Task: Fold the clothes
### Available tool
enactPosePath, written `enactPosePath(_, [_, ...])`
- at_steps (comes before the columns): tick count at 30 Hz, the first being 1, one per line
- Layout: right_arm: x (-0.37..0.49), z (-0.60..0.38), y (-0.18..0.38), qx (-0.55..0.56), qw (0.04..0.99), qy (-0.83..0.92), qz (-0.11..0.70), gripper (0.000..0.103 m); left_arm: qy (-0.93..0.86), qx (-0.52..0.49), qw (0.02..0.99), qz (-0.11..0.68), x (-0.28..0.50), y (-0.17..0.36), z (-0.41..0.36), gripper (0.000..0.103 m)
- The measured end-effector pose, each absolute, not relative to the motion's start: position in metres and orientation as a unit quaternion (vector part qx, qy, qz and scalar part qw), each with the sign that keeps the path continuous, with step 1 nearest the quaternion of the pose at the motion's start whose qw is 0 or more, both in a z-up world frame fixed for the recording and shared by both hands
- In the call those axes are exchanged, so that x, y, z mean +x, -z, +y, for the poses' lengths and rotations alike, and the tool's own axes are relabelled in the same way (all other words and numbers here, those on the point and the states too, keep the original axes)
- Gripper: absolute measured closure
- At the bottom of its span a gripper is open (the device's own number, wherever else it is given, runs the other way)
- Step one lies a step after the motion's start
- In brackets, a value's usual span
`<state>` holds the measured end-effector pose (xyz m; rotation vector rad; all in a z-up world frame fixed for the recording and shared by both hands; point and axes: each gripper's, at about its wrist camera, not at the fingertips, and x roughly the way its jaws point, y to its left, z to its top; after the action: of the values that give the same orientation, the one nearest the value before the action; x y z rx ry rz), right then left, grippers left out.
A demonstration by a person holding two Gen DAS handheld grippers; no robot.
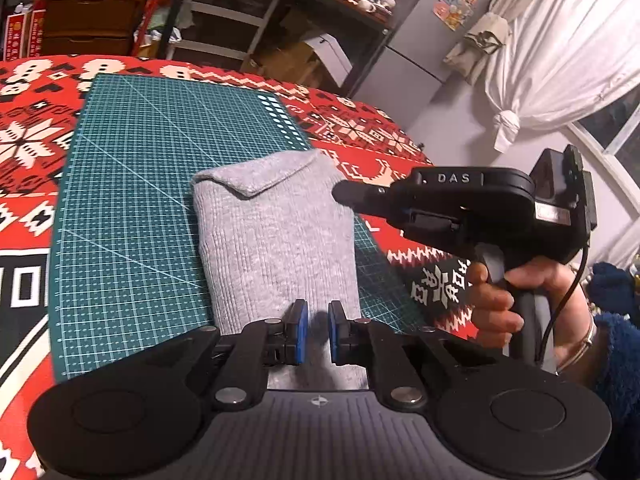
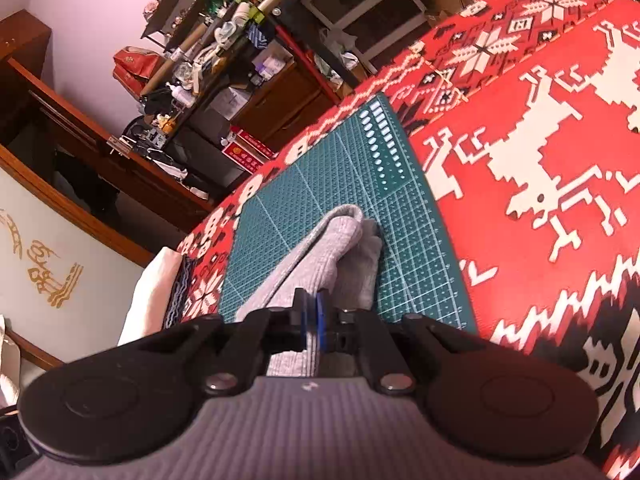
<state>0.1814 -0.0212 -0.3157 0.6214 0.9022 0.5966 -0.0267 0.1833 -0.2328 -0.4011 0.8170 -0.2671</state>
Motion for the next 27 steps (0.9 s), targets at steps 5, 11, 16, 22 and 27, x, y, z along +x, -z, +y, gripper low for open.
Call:
enactPosePath(5, [0.185,-0.022,0.330,0.303,0.804,-0.269,0.435,0.090,0.130,-0.193,0.886,0.401,-0.026,0.238,0.185,0.094])
enactPosePath(11, [0.158,-0.028,0.302,0.255,0.826,-0.290,0.410,0.082,0.140,-0.217,0.881,0.396,-0.037,0.230,0.197,0.094])
enactPosePath(16, [0.111,-0.010,0.283,0.186,0.817,-0.353,0.416,0.082,0.148,-0.229,0.877,0.396,-0.050,0.226,0.206,0.094])
enactPosePath(22, [0.073,0.021,0.293,0.125,0.809,-0.372,0.437,0.082,0.149,-0.228,0.872,0.407,-0.058,0.234,0.210,0.094])
enactPosePath(27, [0.064,0.019,0.303,0.103,0.813,-0.359,0.447,0.084,0.137,-0.209,0.870,0.425,-0.063,0.247,0.207,0.096])
